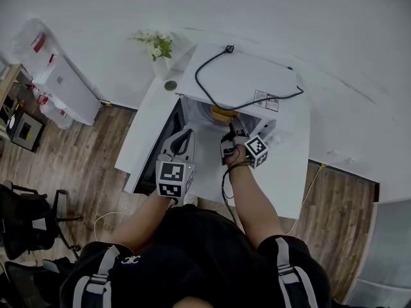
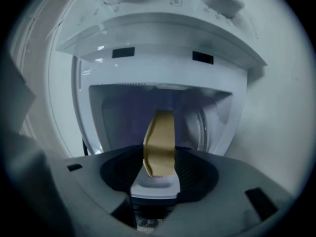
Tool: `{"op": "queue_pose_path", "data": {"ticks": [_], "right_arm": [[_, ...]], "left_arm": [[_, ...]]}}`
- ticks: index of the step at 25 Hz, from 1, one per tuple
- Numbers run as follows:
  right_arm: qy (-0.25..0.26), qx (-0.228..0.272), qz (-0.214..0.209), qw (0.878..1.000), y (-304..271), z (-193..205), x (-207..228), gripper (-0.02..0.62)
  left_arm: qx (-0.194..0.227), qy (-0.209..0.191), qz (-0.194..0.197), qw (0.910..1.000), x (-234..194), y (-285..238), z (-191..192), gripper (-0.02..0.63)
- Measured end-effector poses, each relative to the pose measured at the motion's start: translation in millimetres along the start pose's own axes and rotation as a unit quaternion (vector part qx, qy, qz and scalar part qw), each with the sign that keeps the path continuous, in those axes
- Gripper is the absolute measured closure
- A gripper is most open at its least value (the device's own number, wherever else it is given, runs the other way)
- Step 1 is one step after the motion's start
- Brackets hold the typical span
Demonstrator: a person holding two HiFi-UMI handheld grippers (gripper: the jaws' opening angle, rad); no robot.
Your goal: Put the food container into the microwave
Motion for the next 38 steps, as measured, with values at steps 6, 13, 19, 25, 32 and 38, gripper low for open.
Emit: {"op": "queue_pose_path", "data": {"ticks": [6, 13, 19, 25, 32, 38], "right_arm": [[0.0, 0.002, 0.017, 1.0, -17.6, 3.0, 8.7, 0.388], [-0.003, 0.01, 0.047, 0.999, -25.9, 5.0, 20.8, 0.39], [0.028, 0.007, 0.094, 0.995, -28.6, 5.9, 23.7, 0.575], [0.027, 0.009, 0.079, 0.996, -24.7, 4.1, 20.1, 0.575], [0.049, 0.005, 0.038, 0.998, -13.6, -0.7, 3.1, 0.575], [0.067, 0.001, 0.043, 0.997, -1.0, -6.8, 6.2, 0.574]], "left_arm": [[-0.002, -0.002, -0.002, 1.0, -7.3, -8.1, 1.6, 0.591], [-0.005, -0.004, -0.002, 1.0, -12.5, -11.9, 3.0, 0.591], [-0.008, 0.001, -0.003, 1.0, -16.2, -14.0, 4.0, 0.591], [-0.007, 0.002, 0.0, 1.0, -17.0, -16.2, 4.5, 0.591], [-0.006, 0.007, 0.006, 0.9999, -12.8, -19.1, 7.0, 0.591], [-0.009, 0.017, 0.012, 0.9997, -8.0, -22.7, 9.9, 0.592]]}}
Point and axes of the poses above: the fingertips, and each gripper's own axes: y backward along the fingers, x to its right, z out of its underside, the point moved 5 cm from there along y, backward along the fingers, and after that the axes turned 9 degrees about x, right-handed, at the moved point
